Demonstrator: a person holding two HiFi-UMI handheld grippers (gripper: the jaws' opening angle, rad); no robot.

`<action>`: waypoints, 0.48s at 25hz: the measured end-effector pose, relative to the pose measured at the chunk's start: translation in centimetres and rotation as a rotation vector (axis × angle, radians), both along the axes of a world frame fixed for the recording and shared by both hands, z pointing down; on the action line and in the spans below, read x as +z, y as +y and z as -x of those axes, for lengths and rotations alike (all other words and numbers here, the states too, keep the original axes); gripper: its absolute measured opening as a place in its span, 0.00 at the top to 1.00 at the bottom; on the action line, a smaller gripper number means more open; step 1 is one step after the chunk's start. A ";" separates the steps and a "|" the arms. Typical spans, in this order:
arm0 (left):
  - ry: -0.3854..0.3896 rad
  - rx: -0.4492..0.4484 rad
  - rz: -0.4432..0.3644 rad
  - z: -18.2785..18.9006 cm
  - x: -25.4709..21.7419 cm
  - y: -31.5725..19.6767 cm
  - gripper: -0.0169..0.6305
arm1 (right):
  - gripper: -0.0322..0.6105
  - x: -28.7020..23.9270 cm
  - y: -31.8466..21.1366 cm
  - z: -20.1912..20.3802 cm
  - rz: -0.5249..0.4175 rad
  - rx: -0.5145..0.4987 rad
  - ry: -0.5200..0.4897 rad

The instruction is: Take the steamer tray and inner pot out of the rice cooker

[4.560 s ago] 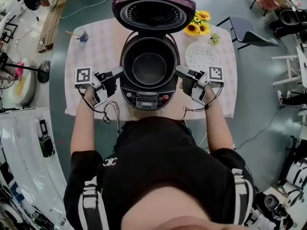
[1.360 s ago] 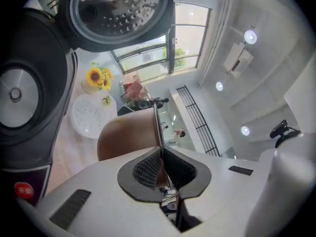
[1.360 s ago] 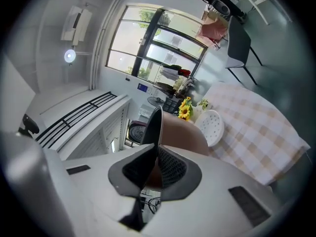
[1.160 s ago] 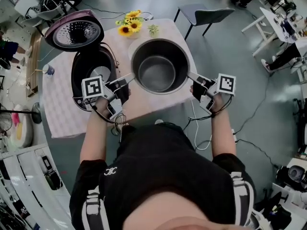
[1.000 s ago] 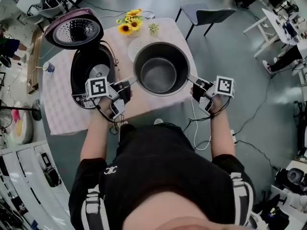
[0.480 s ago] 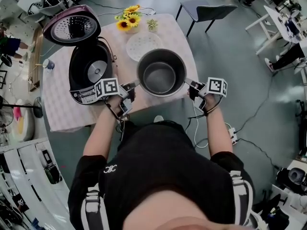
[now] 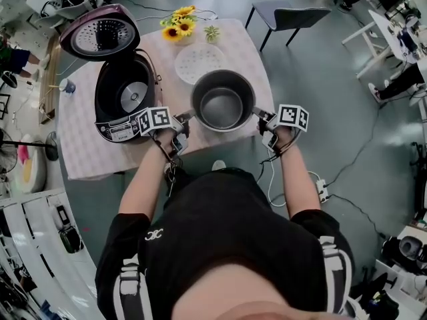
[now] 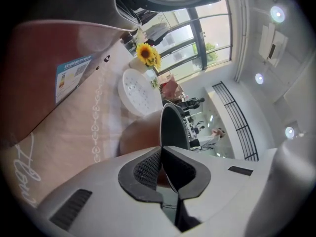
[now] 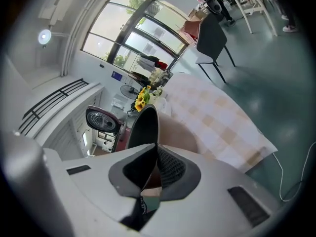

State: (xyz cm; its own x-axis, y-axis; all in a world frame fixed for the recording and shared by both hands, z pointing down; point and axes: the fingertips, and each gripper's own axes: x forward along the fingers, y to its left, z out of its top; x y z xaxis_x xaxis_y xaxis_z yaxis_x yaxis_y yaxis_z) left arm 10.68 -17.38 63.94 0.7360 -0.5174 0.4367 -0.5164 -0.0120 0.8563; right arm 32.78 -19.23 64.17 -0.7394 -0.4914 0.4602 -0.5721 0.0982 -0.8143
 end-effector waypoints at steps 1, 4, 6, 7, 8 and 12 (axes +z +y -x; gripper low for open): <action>-0.011 -0.003 0.000 0.0 0.0 -0.2 0.96 | 0.93 0.1 -0.2 0.0 0.005 0.010 0.015; -0.065 0.004 0.012 -0.1 0.3 -0.7 0.95 | 0.93 0.4 -0.8 0.0 0.014 0.026 0.080; -0.082 0.014 0.025 -0.1 0.3 -0.8 0.95 | 0.92 0.4 -0.9 0.0 0.015 0.022 0.119; -0.084 0.017 0.029 -0.1 0.3 -0.8 0.95 | 0.92 0.4 -0.9 0.0 0.016 0.022 0.131; -0.086 0.019 0.028 -0.1 0.2 -0.9 0.95 | 0.92 0.4 -1.0 0.0 0.017 0.024 0.140; -0.181 0.098 -0.064 -0.2 -0.1 -0.8 0.94 | 0.91 0.4 -1.1 0.1 0.011 0.019 0.223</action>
State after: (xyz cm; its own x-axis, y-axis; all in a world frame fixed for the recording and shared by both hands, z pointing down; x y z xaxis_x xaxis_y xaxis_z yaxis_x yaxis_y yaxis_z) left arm 10.91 -18.19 63.85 0.6966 -0.4781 0.5350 -0.6557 -0.1215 0.7452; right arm 32.68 -20.29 64.57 -0.6093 -0.4980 0.6170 -0.7398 0.0772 -0.6683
